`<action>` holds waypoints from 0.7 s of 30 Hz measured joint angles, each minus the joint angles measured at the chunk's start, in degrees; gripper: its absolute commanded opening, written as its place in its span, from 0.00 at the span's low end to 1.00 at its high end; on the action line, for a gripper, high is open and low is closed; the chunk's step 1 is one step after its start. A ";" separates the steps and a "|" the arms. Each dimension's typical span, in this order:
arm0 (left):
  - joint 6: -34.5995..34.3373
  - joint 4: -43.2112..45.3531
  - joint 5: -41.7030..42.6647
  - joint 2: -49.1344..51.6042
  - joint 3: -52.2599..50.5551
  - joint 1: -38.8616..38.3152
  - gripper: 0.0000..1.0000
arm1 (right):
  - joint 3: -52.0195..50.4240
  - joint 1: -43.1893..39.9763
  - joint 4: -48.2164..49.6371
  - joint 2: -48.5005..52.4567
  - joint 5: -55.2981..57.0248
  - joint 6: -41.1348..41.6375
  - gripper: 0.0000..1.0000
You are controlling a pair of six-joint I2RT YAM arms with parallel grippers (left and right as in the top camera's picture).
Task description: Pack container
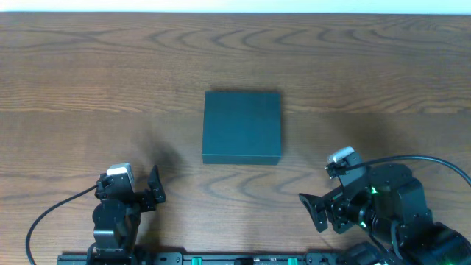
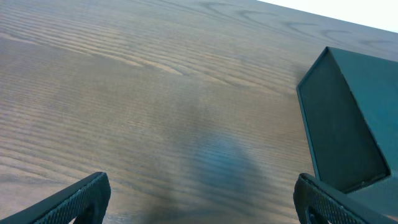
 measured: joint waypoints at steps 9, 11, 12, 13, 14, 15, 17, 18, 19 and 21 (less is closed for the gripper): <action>0.35 0.00 0.00 0.00 0.00 0.00 0.95 | 0.00 0.00 0.00 0.00 0.00 0.00 0.99; 0.37 0.00 -0.02 0.00 0.00 0.00 0.96 | 0.00 0.00 0.00 0.00 0.00 0.00 0.99; 0.42 0.00 0.00 0.00 0.00 0.00 0.95 | 0.00 0.00 0.00 0.00 0.00 0.00 0.99; 0.50 0.00 0.00 0.00 0.00 0.00 0.95 | 0.00 0.00 0.00 0.00 0.00 0.00 0.99; 0.55 0.00 0.00 0.00 0.00 0.00 0.96 | 0.00 0.00 0.00 0.00 0.00 0.00 0.99; 0.57 0.00 0.00 0.00 0.00 0.00 0.95 | 0.00 0.00 0.00 0.00 0.00 0.00 0.99; 0.57 0.00 0.00 0.00 0.00 0.00 0.96 | 0.00 0.00 0.00 0.00 0.00 0.00 0.99; 0.57 0.00 0.00 0.00 0.00 0.00 0.95 | 0.00 0.00 0.00 0.00 0.00 0.00 0.99; 0.59 0.00 0.00 0.00 0.00 0.00 0.95 | 0.00 0.00 0.00 0.00 0.00 0.00 0.99; 0.59 0.00 0.00 0.00 0.00 0.00 0.95 | 0.00 0.00 0.00 0.00 0.00 0.00 0.99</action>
